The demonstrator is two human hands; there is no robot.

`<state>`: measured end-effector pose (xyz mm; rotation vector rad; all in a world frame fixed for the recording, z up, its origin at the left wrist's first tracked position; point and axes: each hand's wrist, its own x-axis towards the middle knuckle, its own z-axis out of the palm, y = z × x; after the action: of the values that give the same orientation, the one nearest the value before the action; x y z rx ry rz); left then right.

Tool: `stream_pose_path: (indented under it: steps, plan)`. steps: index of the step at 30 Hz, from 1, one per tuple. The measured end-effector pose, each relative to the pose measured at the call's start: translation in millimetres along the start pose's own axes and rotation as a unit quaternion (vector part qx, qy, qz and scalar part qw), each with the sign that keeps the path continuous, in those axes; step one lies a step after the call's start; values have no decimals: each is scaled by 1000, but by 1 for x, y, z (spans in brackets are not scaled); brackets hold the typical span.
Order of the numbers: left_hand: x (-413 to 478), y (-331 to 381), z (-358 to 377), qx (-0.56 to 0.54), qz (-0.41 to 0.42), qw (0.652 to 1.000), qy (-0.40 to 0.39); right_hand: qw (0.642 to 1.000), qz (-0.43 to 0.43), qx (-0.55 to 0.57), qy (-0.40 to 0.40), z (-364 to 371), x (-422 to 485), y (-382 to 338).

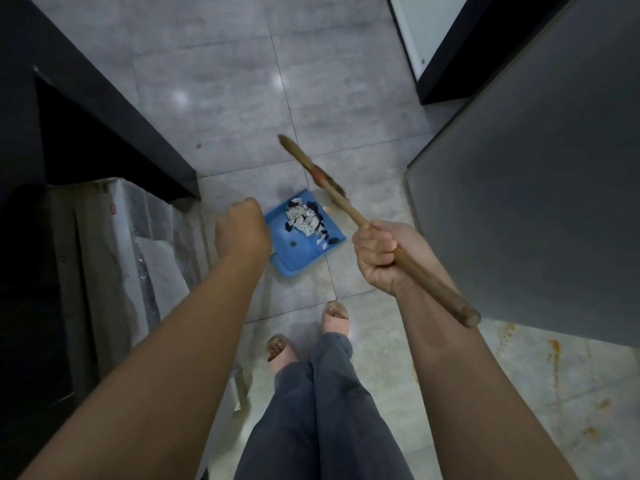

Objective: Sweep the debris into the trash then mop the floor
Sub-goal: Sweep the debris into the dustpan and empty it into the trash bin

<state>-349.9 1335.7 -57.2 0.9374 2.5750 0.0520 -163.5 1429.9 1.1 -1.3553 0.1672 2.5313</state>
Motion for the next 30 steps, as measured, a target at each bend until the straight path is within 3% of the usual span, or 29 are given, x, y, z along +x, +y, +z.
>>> stream_pose_path:
  steps: [5,14,24,30]
  plan:
    - [-3,3,1,-14,2,1000,-8,1000,-9,-7,22,0,28,-15]
    - [-13,-27,0,-15,-23,1000,16,990,11,129,-52,-33,50,-7]
    - [-14,-17,6,7,-16,1000,15,985,29,164,-43,-28,32,3]
    - [-13,-14,6,9,-21,1000,14,979,29,187,-77,-24,8,-5]
